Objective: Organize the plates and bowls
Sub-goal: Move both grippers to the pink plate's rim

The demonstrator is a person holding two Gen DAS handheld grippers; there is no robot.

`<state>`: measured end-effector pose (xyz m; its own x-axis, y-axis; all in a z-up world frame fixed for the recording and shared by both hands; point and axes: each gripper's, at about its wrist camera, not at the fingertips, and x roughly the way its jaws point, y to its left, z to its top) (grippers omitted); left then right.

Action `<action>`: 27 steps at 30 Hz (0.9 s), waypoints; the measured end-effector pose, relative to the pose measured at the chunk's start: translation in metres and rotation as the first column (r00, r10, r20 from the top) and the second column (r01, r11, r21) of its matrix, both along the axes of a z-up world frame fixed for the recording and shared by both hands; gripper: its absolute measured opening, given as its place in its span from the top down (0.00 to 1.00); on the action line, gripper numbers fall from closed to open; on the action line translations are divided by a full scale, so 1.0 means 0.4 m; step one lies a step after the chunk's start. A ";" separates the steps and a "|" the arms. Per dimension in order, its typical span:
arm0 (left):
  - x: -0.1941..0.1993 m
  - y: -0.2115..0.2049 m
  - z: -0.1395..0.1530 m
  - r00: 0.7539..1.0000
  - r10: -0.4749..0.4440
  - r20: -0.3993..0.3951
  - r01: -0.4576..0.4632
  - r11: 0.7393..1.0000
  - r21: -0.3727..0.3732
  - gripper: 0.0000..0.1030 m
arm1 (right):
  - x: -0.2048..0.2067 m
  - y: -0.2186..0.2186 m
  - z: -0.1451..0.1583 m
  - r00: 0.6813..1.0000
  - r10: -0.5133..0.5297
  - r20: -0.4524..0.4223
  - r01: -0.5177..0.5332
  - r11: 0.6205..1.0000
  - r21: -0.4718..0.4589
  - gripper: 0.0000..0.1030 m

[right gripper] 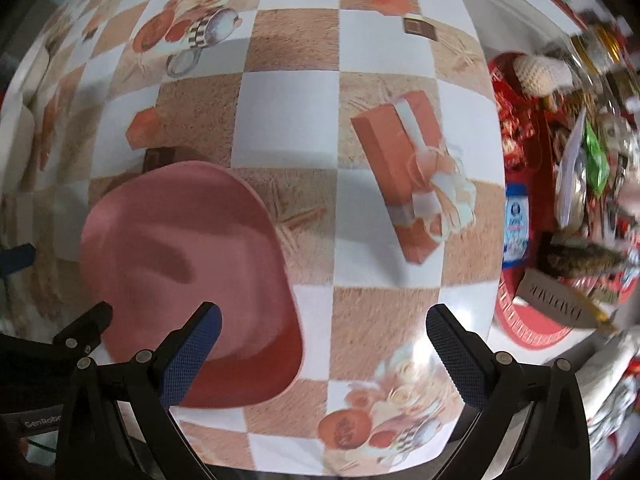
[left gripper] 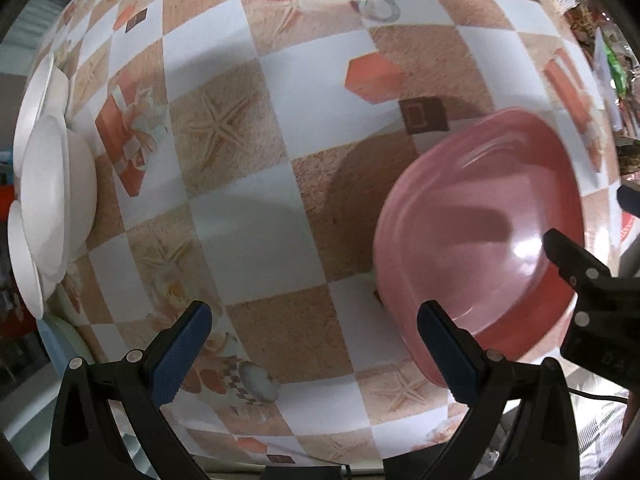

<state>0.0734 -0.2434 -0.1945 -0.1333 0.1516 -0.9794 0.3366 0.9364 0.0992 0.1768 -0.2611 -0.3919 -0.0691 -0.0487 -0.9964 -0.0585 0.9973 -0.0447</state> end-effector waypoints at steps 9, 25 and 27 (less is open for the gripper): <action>-0.010 0.011 -0.011 0.998 -0.053 0.021 0.053 0.998 0.040 0.00 | -0.046 0.050 -0.043 0.997 0.055 -0.055 -0.055 0.998 -0.005 0.00; -0.048 0.236 0.005 0.998 -0.061 0.021 0.059 0.996 0.071 0.00 | -0.145 0.303 -0.032 0.987 0.099 -0.128 -0.079 0.985 0.154 0.00; -0.051 0.265 0.004 0.999 -0.046 0.017 0.045 0.997 0.064 0.00 | -0.152 0.333 -0.026 0.986 0.109 -0.126 -0.087 0.981 0.174 0.00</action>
